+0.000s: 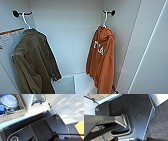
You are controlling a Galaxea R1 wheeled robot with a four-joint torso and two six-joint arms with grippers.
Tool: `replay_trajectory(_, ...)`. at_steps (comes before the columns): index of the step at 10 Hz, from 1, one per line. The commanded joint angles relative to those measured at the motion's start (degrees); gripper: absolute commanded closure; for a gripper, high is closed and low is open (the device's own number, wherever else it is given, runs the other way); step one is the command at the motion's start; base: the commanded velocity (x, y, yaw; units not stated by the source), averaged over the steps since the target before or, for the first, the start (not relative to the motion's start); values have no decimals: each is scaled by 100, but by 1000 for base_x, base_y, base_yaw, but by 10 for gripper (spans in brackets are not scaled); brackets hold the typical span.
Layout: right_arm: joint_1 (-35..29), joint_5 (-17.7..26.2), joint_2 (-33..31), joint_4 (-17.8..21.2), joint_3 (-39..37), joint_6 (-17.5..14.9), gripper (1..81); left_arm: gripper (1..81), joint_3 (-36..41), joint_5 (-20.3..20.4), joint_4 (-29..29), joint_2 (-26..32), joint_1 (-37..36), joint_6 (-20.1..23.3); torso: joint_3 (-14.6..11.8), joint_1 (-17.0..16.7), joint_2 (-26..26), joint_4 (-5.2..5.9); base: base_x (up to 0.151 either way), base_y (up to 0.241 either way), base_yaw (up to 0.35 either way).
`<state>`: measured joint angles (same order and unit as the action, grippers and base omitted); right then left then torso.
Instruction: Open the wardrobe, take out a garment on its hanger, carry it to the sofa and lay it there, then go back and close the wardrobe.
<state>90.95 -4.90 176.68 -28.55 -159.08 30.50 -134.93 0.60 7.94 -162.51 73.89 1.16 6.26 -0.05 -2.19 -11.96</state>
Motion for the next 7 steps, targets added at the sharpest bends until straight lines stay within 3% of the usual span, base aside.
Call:
replay_trajectory(1, -213, 262, 28, -54, 27, -9, 10, 10, 1319, -726, -2, 764, -1266, -81, 0, 5, 0, 0, 0, 0, 0)
replay_trajectory(4, -214, 270, 28, -54, 27, -9, 10, 10, 1424, -929, -99, 790, -1978, -238, 0, 5, 0, 0, 0, 0, 0)
replay_trajectory(7, -239, 279, 19, -45, 27, -9, 10, 10, 2005, -1229, -257, 1054, -2707, -432, 2, 5, 0, 0, 0, 0, 0)
